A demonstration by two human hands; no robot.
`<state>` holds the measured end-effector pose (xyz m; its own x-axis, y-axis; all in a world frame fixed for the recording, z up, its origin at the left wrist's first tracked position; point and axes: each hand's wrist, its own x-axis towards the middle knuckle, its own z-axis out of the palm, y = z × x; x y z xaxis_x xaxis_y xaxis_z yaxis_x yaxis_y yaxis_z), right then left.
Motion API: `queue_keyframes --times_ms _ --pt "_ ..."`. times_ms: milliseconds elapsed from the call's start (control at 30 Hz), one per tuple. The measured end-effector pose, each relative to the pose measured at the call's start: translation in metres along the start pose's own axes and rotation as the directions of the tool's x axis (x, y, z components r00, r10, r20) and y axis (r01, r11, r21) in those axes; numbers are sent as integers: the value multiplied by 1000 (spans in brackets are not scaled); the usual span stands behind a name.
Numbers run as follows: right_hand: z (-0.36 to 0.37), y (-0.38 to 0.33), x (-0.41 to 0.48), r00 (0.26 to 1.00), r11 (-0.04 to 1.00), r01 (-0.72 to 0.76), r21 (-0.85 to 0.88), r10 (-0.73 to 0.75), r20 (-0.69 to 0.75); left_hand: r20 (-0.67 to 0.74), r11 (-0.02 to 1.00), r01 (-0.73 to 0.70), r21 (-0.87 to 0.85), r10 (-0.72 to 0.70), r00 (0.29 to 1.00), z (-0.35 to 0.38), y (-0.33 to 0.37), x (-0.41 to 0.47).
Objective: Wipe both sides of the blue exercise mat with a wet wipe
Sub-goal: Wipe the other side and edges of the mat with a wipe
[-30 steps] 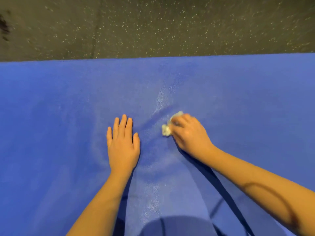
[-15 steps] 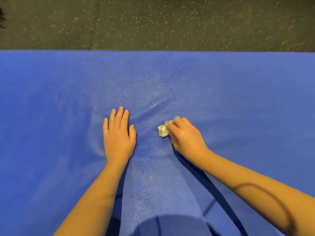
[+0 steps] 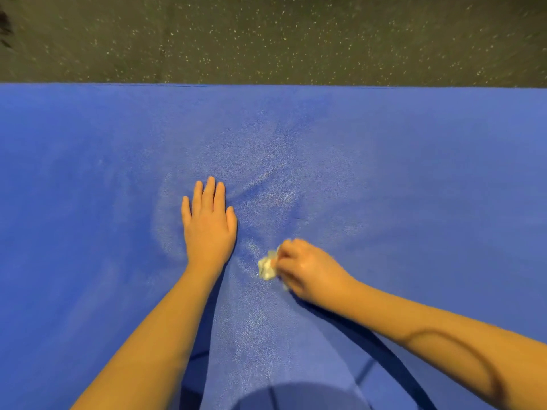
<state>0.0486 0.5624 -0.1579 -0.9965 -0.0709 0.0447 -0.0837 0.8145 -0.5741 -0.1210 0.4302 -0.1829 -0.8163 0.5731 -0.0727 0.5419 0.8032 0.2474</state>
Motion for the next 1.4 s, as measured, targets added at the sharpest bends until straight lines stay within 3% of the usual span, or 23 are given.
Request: queue_keyframes --times_ms 100,233,300,433,533,600,700,833,933,1000,1067,1167,1233,1333,1400 --pt "-5 -1 -1 994 998 54 -36 -50 94 83 999 5 47 -9 997 -8 6 -1" --pt "-6 15 15 954 961 -254 -109 230 -193 346 990 -65 126 18 938 -32 12 -10" --pt "5 0 10 952 969 -234 -76 212 -223 498 952 -236 195 111 860 -47 7 -24" --pt "14 -32 -10 998 999 -32 -42 30 -62 771 817 -542 194 215 600 -79 -13 -68" --pt "10 -22 -5 984 986 -132 -98 118 -132 873 777 -606 169 168 459 -102 -14 -90" --pt "11 -17 0 952 968 -243 -65 225 -206 906 753 -636 169 135 401 -112 -7 -92" --pt "19 -28 -4 958 972 -234 -10 229 -173 929 725 -673 146 134 346 -119 1 -87" --pt "7 -27 -16 990 989 -132 -62 128 -61 884 793 -592 142 167 436 -108 -8 -103" --pt "-2 -7 -13 937 947 -305 -106 278 -213 812 879 -461 122 179 556 -91 -20 -130" --pt "5 -13 -14 914 933 -352 -77 325 -243 699 889 -442 118 241 673 -78 -30 -144" --pt "18 -36 -22 967 975 -222 -14 219 -131 627 899 -418 130 252 737 -67 -39 -153" --pt "16 -51 -38 999 999 -40 22 39 33 593 923 -376 79 260 762 -62 -41 -157" --pt "5 -36 -38 991 991 -125 -44 123 -46 557 932 -363 17 292 777 -61 -40 -158" --pt "0 -24 -38 905 922 -384 -46 366 -216 521 938 -346 6 293 802 -60 -41 -160" --pt "7 -44 -41 929 941 -338 1 333 -162 515 943 -333 17 277 811 -60 -41 -160"
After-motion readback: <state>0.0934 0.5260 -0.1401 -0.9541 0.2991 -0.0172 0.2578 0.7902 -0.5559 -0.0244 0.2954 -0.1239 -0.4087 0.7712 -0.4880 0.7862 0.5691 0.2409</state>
